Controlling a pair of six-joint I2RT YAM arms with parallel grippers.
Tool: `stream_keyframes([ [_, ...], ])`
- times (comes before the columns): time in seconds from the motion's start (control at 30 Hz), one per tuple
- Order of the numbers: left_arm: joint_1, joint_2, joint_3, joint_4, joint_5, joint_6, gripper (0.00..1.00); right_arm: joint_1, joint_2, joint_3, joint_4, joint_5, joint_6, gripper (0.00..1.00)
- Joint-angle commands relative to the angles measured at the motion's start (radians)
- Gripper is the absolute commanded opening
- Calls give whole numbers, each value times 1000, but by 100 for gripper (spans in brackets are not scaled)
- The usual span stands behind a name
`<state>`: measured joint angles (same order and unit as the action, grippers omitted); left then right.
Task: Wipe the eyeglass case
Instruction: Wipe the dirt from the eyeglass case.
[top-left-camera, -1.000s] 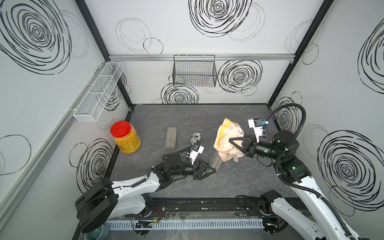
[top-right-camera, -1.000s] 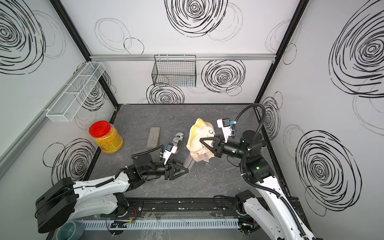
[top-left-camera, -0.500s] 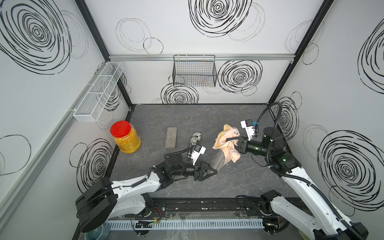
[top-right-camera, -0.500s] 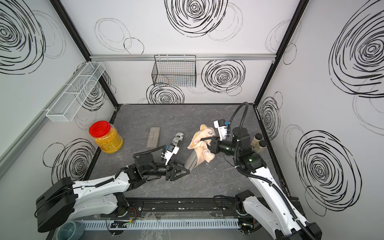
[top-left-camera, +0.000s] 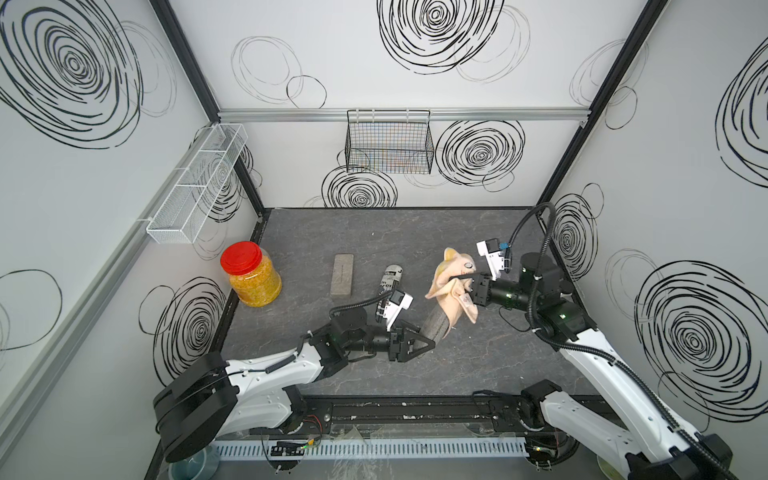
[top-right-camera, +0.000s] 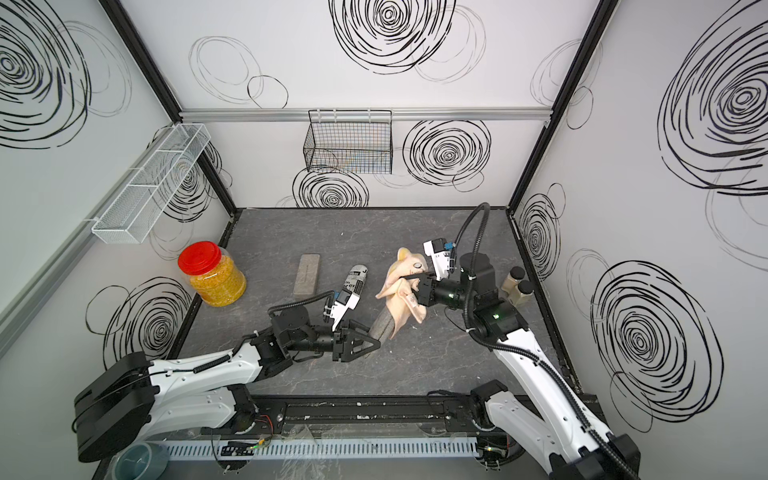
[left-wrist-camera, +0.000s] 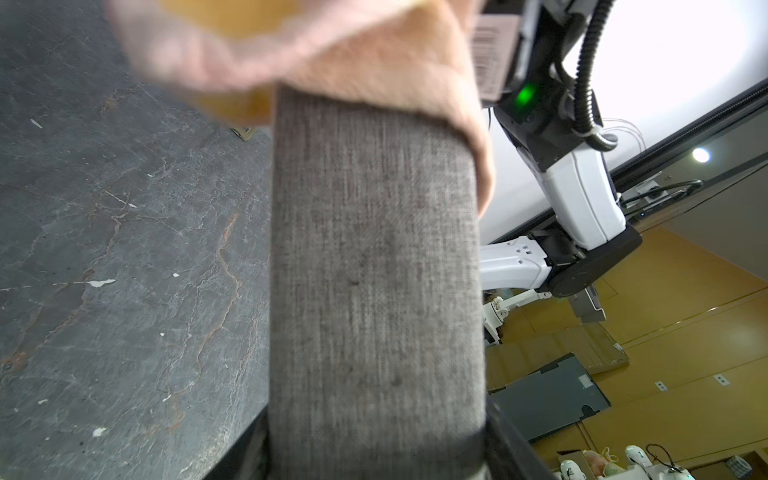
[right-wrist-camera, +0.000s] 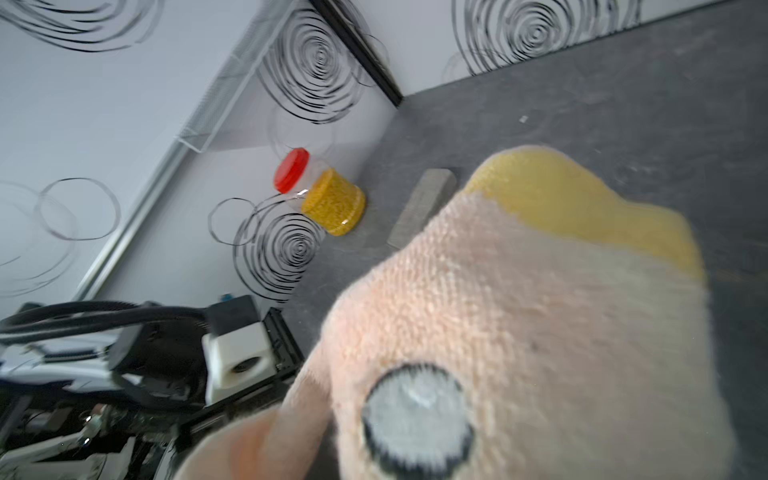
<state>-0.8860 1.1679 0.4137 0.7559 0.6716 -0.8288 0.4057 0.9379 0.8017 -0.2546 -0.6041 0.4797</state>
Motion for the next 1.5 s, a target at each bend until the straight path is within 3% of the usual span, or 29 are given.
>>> stream_keyframes([
  [0.0,-7,-13,34,69,5,26,59,6,20,29,-128,100,-43,0],
  [0.27,-9,-19,29,55,-7,31,59,3,-115,6,206,-221,87,0],
  [0.4,-13,-15,34,55,-8,31,58,13,-120,1,242,-278,120,0],
  [0.67,-16,-30,77,-44,-1,78,59,24,-1,29,-112,-57,-20,0],
  [0.9,-22,-53,182,-383,-49,264,59,17,2,74,-295,335,-94,0],
  [1.0,-59,-44,283,-659,-173,433,57,-8,-10,95,-329,387,-133,0],
  [1.17,-212,24,502,-1069,-630,740,57,-78,0,158,-412,365,-211,0],
  [1.37,-353,127,586,-1178,-1004,906,57,-121,-3,231,-478,261,-270,0],
  [1.47,-415,159,567,-1135,-1139,946,57,-150,11,245,-490,65,-315,0],
])
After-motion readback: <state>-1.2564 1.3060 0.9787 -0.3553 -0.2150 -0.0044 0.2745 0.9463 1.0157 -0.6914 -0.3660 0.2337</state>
